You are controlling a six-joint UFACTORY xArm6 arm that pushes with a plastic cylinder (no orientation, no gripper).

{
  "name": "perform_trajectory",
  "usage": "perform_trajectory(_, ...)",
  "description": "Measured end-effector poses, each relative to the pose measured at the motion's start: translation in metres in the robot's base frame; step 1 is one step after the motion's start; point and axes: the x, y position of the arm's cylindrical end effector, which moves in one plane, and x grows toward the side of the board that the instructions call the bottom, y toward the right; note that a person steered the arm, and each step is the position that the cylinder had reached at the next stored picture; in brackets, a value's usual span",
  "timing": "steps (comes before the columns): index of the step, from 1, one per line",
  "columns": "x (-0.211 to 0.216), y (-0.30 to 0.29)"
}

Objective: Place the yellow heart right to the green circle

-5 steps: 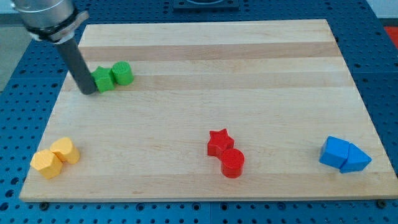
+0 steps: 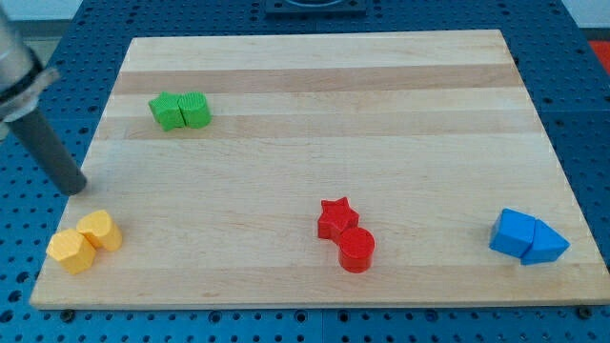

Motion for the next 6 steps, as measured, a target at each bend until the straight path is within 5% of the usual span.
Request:
perform_trajectory(4,0.052,-0.001)
perform_trajectory(6,0.132,0.001)
